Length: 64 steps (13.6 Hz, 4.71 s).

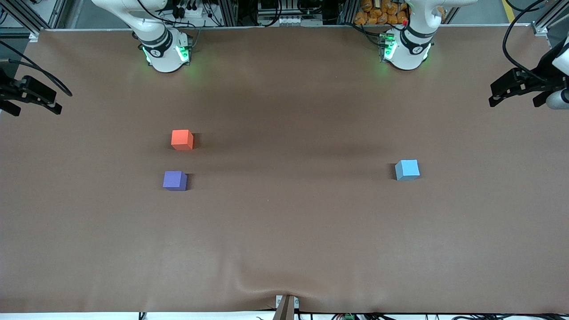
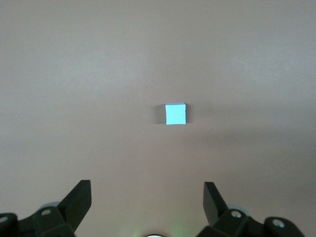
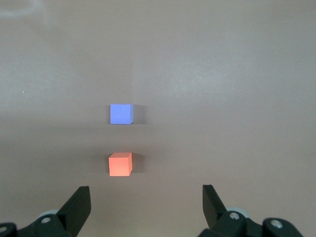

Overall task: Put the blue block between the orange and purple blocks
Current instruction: 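Reach the left gripper down over the light blue block, then close the left gripper on the light blue block, then carry the blue block to mid-table with the left gripper and release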

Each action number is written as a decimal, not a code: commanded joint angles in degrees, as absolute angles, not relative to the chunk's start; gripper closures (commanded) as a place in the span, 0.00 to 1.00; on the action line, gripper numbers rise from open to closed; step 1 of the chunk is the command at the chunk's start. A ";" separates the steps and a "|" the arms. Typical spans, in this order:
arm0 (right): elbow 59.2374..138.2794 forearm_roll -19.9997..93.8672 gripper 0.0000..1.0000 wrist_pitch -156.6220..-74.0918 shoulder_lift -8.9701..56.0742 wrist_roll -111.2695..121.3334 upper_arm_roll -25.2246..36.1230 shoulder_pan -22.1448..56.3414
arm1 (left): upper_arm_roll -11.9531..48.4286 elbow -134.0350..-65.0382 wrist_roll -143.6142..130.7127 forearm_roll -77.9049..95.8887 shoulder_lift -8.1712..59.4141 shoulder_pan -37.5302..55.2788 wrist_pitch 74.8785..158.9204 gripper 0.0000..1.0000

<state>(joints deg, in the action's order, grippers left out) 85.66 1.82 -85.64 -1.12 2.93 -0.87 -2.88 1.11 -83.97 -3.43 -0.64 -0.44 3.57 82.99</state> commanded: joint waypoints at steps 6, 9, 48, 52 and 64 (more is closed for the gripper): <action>87.01 1.32 0.00 -86.48 -2.37 3.69 -0.88 -2.90 | 2.45 -83.85 -3.42 -1.32 0.17 5.44 81.21 0.00; 87.01 1.41 0.00 -86.48 -2.37 3.69 -0.88 -2.90 | 2.81 -84.37 -6.59 -2.38 1.49 5.27 81.30 0.00; 86.84 1.93 0.00 -86.75 -2.20 3.60 -0.97 -2.72 | 2.99 -120.59 -6.15 3.52 22.67 5.36 135.53 0.00; 86.92 1.93 0.00 -86.66 -2.29 3.60 -0.97 -2.72 | 2.99 -120.06 -6.15 2.81 24.61 5.45 136.05 0.24; 86.75 1.93 0.00 -86.40 -1.67 3.60 -0.97 -2.46 | 11.34 -97.07 -33.45 0.97 31.79 22.82 133.33 1.00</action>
